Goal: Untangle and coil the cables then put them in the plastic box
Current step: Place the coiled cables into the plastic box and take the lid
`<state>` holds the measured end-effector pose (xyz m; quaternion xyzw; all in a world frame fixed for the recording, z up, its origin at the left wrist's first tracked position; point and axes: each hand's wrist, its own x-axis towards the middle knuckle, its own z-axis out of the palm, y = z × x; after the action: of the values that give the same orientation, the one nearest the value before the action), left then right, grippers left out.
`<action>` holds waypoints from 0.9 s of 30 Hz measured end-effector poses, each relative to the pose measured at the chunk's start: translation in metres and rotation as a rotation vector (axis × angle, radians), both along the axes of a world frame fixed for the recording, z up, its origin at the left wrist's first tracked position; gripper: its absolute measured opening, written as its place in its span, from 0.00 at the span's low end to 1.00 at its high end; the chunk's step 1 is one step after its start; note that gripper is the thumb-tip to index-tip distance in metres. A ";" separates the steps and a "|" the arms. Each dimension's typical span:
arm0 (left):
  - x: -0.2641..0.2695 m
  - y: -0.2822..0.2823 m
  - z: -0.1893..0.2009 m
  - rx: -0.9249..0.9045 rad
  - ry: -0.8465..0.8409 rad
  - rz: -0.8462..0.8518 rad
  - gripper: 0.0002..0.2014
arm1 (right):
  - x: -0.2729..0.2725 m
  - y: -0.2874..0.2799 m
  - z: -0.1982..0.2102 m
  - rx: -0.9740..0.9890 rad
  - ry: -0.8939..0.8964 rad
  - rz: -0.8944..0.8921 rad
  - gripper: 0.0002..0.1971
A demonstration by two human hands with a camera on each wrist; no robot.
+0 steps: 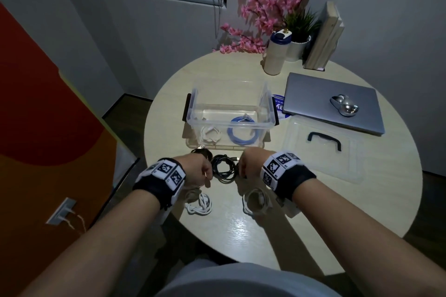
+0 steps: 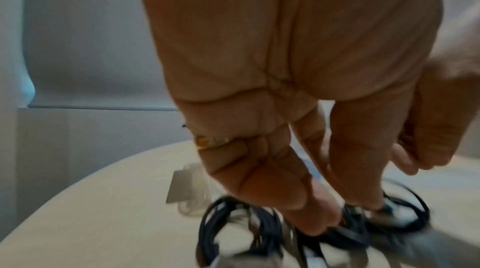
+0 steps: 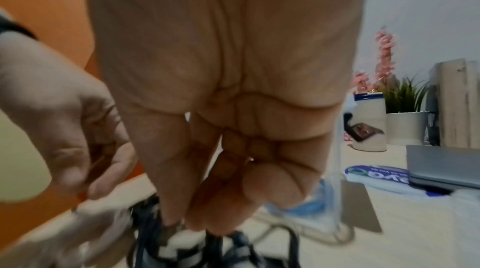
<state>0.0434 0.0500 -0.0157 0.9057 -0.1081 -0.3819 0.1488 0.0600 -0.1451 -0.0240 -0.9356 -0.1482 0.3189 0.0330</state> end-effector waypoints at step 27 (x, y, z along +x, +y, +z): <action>0.049 0.023 0.059 -0.687 -0.108 0.517 0.11 | 0.052 -0.035 0.081 0.591 -0.056 -0.408 0.07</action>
<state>0.0924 0.0729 0.0429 0.8196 -0.0061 -0.2257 0.5265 0.1124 -0.1801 0.0570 -0.9043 -0.0448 0.2234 0.3611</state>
